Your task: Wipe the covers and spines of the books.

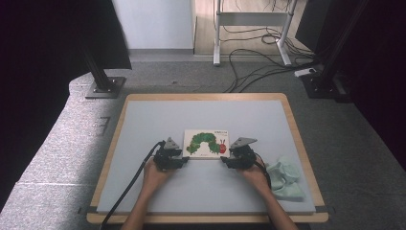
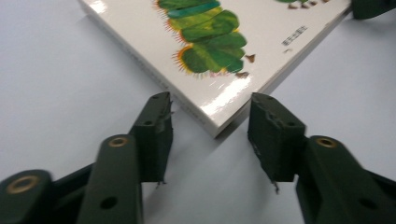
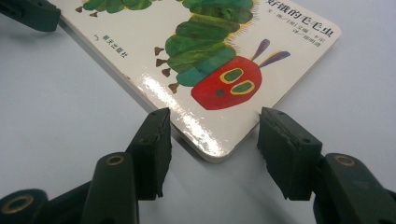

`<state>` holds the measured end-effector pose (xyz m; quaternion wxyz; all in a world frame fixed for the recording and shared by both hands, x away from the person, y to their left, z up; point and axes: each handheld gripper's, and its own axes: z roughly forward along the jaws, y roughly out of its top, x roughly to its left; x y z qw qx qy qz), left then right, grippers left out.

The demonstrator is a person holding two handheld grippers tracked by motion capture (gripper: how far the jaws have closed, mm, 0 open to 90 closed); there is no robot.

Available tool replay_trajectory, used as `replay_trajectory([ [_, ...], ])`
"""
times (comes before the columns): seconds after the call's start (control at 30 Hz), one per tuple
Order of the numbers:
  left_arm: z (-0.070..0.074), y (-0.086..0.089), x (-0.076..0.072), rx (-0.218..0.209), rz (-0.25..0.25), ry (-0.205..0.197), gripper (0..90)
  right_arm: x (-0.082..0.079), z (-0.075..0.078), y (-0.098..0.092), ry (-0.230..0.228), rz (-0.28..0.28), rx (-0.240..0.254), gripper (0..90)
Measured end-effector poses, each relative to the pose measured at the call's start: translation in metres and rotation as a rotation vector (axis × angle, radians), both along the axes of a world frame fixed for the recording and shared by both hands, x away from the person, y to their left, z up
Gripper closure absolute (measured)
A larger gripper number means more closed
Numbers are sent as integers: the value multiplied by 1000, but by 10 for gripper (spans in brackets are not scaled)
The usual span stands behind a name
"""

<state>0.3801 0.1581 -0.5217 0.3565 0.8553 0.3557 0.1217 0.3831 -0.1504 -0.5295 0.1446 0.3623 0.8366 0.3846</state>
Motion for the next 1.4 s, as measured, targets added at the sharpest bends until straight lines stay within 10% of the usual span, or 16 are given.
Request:
replay_trajectory([
  [0.3, 9, 14, -7, -29, 12, 53, 212, -7, 10, 1, -11, 12, 11, 279],
  [0.63, 26, 27, -27, -87, -7, 72, 109, -25, 30, -1, -30, 81, -19, 132],
  [1.4, 54, 61, -80, -47, -21, -60, 0, -62, 58, -51, -68, 33, -72, 0],
])
